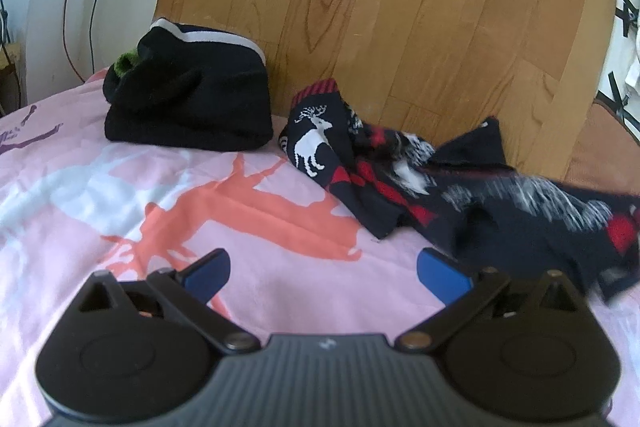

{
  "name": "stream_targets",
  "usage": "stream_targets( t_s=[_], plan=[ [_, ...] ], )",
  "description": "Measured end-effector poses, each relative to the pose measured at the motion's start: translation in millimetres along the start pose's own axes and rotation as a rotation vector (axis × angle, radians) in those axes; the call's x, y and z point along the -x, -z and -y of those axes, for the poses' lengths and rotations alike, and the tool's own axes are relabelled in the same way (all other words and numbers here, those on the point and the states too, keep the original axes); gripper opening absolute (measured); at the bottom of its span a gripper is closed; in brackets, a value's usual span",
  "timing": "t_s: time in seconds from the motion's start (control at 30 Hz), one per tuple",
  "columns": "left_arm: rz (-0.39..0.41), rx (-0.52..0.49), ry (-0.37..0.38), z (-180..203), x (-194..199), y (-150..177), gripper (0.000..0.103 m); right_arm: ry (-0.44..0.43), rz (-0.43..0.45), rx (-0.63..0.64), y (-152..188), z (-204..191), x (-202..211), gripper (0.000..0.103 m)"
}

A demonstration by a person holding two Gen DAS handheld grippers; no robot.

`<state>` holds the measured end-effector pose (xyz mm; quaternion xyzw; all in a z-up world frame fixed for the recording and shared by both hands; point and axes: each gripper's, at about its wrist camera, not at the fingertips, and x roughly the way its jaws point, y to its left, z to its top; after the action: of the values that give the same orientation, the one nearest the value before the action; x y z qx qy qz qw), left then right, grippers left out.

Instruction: Fold small clothes

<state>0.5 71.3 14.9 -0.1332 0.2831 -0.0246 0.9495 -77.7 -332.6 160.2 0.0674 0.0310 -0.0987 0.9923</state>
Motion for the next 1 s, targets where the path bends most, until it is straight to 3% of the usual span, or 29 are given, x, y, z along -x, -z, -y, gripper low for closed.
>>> stream_targets(
  t_s=[0.1, 0.17, 0.2, 0.23, 0.27, 0.37, 0.57, 0.7, 0.77, 0.83, 0.9, 0.93, 0.97, 1.0],
  plan=[
    [0.002, -0.012, -0.001, 2, 1, 1, 0.103, 0.077, -0.072, -0.093, 14, 33, -5, 0.013],
    [0.002, -0.015, -0.002, 3, 1, 1, 0.103, 0.152, -0.093, -0.14, 27, 47, -8, 0.022],
    [0.003, -0.015, -0.004, 3, 2, 1, 0.103, 0.178, -0.084, -0.139, 33, 49, -6, 0.027],
    [0.003, -0.014, -0.005, 3, 2, 1, 0.103, 0.17, -0.086, -0.13, 36, 48, -4, 0.044],
    [0.003, -0.014, -0.006, 3, 2, 1, 0.103, 0.132, -0.089, -0.124, 40, 45, -2, 0.056],
    [0.003, -0.016, -0.01, 4, 1, 1, 0.103, -0.031, -0.14, -0.047, 54, 23, -3, 0.058],
    [0.01, -0.021, -0.019, 5, 3, 2, 0.103, -0.354, -0.401, 0.157, 110, -56, -31, 0.067],
    [0.011, -0.024, -0.013, 5, 3, 2, 0.103, -0.442, -0.563, 0.315, 155, -98, -61, 0.073],
    [0.01, -0.027, -0.007, 5, 3, 2, 0.103, -0.446, -0.598, 0.403, 172, -111, -71, 0.077],
    [0.011, -0.027, 0.0, 5, 3, 2, 0.103, -0.427, -0.55, 0.458, 178, -115, -74, 0.076],
    [0.01, -0.025, 0.009, 4, 3, 1, 0.103, -0.433, -0.559, 0.435, 176, -115, -86, 0.05],
    [0.009, -0.021, 0.017, 3, 3, 1, 0.103, -0.43, -0.577, 0.407, 175, -114, -91, 0.03],
    [0.007, -0.017, 0.024, 2, 3, 1, 0.103, -0.413, -0.592, 0.392, 174, -115, -98, 0.021],
    [0.006, -0.012, 0.034, 2, 3, 1, 0.103, -0.398, -0.596, 0.385, 170, -115, -99, 0.02]
  ],
)
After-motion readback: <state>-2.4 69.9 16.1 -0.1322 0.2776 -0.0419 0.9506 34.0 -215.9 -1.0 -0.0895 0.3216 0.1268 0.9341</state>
